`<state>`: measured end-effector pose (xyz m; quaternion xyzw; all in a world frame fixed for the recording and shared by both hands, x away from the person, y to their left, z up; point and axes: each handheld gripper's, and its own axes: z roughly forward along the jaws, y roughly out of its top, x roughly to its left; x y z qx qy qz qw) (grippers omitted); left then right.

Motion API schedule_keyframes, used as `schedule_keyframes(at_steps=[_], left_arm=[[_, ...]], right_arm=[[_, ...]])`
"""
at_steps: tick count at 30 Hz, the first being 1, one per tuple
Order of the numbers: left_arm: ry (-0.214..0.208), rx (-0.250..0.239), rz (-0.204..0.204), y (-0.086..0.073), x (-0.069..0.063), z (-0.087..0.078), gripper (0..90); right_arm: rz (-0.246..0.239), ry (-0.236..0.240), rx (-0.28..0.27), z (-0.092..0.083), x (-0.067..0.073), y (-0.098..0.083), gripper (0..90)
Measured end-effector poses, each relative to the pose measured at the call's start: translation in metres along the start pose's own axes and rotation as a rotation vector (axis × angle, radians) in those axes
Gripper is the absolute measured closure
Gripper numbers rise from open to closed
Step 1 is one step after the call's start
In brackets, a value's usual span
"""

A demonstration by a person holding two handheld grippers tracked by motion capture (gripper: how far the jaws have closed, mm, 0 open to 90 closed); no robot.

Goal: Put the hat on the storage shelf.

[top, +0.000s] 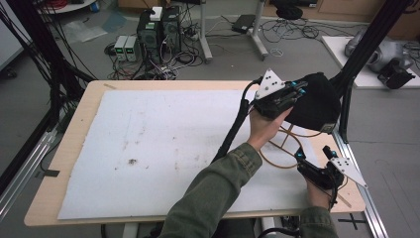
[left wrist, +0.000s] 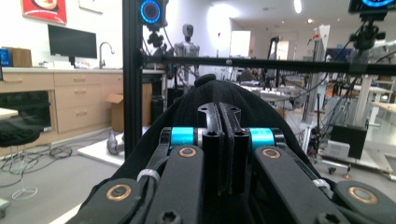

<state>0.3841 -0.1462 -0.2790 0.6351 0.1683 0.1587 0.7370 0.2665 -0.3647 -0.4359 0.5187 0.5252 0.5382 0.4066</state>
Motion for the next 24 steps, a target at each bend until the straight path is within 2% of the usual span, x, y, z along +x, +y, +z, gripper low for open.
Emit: schedule_keyframes(at_steps=[6,10,24], left_arm=[[-0.002,0.012,0.010,-0.0042,-0.0014,-0.0046,87.7],[0.000,0.023,0.033,-0.0074,-0.0037,-0.0077,87.6],[0.009,0.024,0.024,-0.0110,-0.0045,-0.0098,87.4]], right_arm=[[-0.002,-0.002,-0.001,0.0003,-0.0006,0.0000,4.1],[-0.004,0.000,-0.001,0.0005,-0.0003,-0.0002,4.2],[-0.006,-0.002,-0.003,-0.0011,-0.0004,0.0001,4.1]])
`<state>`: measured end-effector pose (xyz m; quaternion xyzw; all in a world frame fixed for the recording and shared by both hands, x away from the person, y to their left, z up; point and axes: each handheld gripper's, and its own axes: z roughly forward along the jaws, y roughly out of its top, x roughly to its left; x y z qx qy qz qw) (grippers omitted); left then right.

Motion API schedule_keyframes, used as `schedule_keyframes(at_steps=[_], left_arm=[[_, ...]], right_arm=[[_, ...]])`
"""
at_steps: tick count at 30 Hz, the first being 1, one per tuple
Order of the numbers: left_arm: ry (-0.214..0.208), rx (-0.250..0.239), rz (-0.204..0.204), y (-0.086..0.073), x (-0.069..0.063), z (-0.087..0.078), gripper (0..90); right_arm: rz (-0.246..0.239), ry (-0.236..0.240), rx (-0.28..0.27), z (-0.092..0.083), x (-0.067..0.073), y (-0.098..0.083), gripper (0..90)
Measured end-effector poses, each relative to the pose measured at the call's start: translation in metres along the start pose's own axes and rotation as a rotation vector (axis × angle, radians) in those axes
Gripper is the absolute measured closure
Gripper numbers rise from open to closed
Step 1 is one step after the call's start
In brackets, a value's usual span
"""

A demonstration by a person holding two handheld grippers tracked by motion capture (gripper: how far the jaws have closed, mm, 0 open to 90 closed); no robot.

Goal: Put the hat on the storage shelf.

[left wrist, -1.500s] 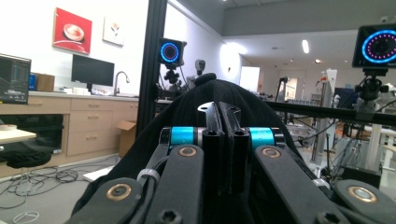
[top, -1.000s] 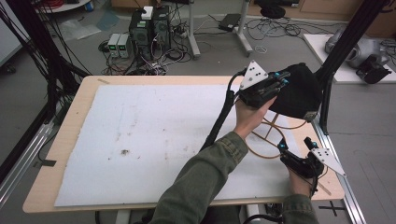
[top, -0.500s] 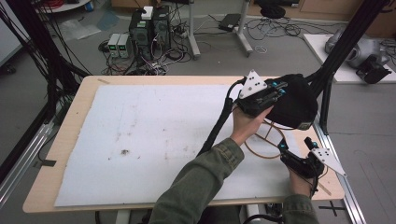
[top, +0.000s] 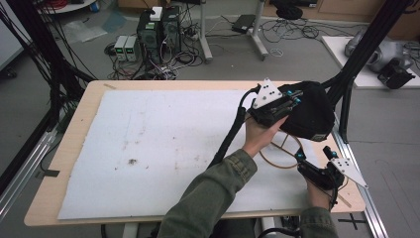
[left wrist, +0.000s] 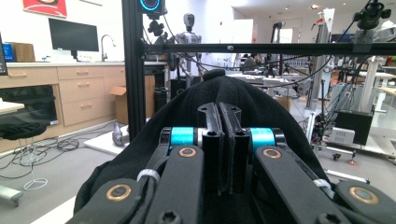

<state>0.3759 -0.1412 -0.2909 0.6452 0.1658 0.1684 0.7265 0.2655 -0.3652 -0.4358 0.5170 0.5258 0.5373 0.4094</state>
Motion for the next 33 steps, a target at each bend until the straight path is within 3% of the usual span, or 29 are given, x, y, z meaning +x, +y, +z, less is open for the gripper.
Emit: schedule_keyframes(at_steps=[4,6,7,8,11,16,22,26,33], left_arm=[[-0.004,0.008,-0.015,0.000,0.001,0.000,84.9],[0.020,0.025,-0.029,-0.001,0.002,-0.001,75.5],[0.017,0.027,-0.039,-0.001,0.003,-0.001,66.2],[0.013,0.021,-0.057,-0.001,0.005,-0.003,66.2],[0.018,0.000,-0.086,0.000,0.010,-0.007,51.9],[0.043,-0.008,-0.101,0.004,0.016,-0.017,37.0],[0.091,0.010,-0.100,0.011,0.028,-0.040,32.4],[0.090,0.016,-0.112,0.017,0.037,-0.058,31.1],[0.126,0.014,-0.082,0.027,0.045,-0.090,30.5]], right_arm=[[-0.003,0.001,0.002,0.000,0.001,0.000,4.2],[-0.007,0.003,0.006,0.000,0.000,0.000,4.2],[-0.006,0.003,0.005,0.001,0.000,0.000,4.2],[-0.006,0.003,0.005,0.001,0.000,0.000,4.2],[-0.009,0.003,0.004,0.001,0.000,0.000,4.2],[-0.013,0.006,0.005,0.001,0.002,0.000,4.2],[-0.023,0.006,0.008,0.001,0.002,0.000,4.2],[-0.024,0.005,0.005,0.001,0.003,0.000,4.2],[-0.028,0.009,0.003,0.003,0.008,0.001,4.2]])
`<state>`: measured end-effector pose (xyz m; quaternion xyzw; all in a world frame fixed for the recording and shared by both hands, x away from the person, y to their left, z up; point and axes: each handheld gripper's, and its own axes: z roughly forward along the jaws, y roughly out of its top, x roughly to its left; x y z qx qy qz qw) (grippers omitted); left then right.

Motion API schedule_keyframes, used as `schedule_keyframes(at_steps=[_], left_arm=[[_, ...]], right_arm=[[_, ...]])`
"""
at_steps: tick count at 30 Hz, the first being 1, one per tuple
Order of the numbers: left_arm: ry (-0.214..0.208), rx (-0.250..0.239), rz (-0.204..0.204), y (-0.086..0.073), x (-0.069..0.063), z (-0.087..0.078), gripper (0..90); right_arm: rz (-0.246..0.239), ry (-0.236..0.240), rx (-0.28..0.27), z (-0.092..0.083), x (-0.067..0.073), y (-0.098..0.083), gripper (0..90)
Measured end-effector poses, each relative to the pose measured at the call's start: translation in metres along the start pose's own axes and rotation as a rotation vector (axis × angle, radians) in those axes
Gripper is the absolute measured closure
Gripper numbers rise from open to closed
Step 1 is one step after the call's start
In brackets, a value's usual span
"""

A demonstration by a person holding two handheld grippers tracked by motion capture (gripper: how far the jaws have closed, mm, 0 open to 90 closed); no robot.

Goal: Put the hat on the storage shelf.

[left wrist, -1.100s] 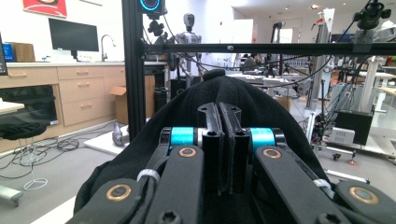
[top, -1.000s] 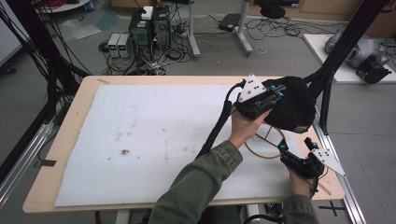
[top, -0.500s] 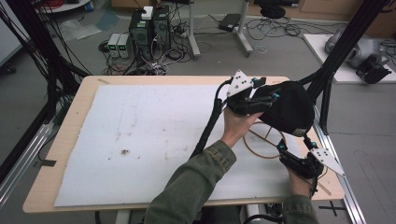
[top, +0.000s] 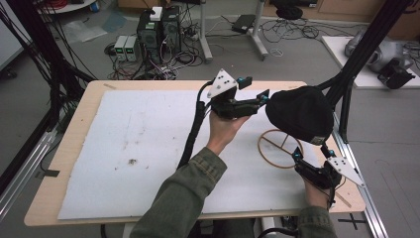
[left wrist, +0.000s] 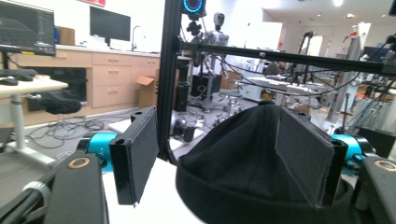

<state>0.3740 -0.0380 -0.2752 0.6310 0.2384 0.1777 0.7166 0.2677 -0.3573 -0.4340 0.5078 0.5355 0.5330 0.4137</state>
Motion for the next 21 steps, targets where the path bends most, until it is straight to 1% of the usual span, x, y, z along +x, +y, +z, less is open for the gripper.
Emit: schedule_keyframes(at_steps=[2,3,6,9,12,17,21], left_arm=[[0.011,0.001,0.000,0.000,0.004,-0.010,30.2],[0.021,0.002,-0.001,0.000,0.006,-0.014,30.1],[0.055,0.009,0.001,-0.002,0.013,-0.030,29.4],[0.089,0.013,0.003,-0.002,0.021,-0.047,29.3],[0.124,0.015,0.006,-0.003,0.029,-0.064,29.3],[0.183,0.029,0.004,-0.005,0.042,-0.091,29.2],[0.229,0.041,0.015,-0.006,0.050,-0.110,28.1]], right_arm=[[0.000,0.002,-0.001,0.001,0.002,0.000,4.1],[0.004,0.003,0.001,0.001,0.003,0.000,4.2],[-0.007,0.007,-0.003,0.001,0.006,0.000,4.1],[-0.014,0.009,-0.003,0.000,0.007,0.000,4.1],[-0.005,0.005,-0.004,-0.001,0.007,0.000,4.1],[-0.006,-0.002,-0.005,-0.003,0.006,0.001,4.1],[-0.006,-0.008,-0.004,-0.004,0.005,0.001,4.1]])
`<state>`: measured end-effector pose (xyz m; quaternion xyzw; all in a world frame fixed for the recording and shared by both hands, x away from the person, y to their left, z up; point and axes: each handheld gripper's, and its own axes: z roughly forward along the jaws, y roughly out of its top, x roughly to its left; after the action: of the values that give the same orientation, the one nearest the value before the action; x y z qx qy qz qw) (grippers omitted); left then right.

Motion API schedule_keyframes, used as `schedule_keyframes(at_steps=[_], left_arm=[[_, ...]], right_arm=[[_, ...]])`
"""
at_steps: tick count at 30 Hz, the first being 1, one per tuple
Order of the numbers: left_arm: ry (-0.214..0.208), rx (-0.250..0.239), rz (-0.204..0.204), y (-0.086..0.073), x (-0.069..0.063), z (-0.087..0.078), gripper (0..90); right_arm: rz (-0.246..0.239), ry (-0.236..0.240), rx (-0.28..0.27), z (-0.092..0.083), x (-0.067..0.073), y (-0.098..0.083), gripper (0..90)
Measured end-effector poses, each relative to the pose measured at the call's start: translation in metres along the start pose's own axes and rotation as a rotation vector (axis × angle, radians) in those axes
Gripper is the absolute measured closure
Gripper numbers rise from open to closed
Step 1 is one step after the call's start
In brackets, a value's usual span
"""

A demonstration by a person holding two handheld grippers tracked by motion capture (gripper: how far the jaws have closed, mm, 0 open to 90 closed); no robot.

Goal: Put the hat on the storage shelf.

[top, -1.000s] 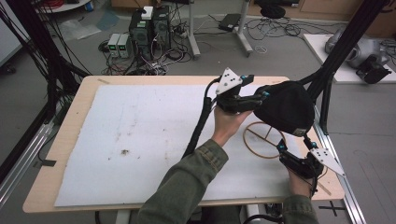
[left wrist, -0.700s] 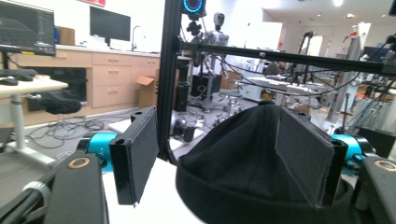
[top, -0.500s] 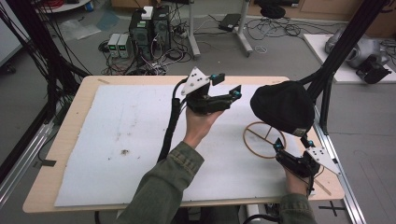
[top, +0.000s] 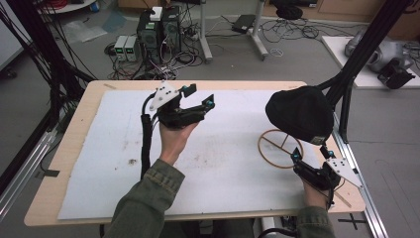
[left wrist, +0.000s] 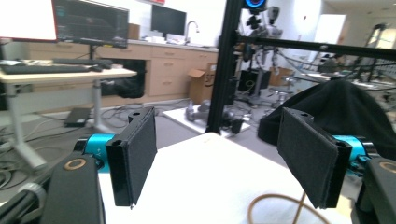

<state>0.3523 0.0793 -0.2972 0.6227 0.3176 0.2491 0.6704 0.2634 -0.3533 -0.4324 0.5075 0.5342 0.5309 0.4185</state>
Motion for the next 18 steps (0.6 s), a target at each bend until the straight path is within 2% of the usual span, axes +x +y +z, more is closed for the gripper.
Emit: schedule_keyframes(at_steps=[5,12,18], left_arm=[[0.051,-0.013,0.008,-0.008,0.012,-0.025,27.0],[0.139,0.007,0.017,-0.018,0.031,-0.058,24.3],[0.227,-0.005,-0.013,-0.025,0.051,-0.086,23.7]], right_arm=[[0.001,0.002,0.000,0.000,0.000,0.000,4.1],[0.002,0.006,0.001,0.000,0.001,0.000,4.1],[-0.002,0.005,0.002,0.001,0.002,0.000,4.1]])
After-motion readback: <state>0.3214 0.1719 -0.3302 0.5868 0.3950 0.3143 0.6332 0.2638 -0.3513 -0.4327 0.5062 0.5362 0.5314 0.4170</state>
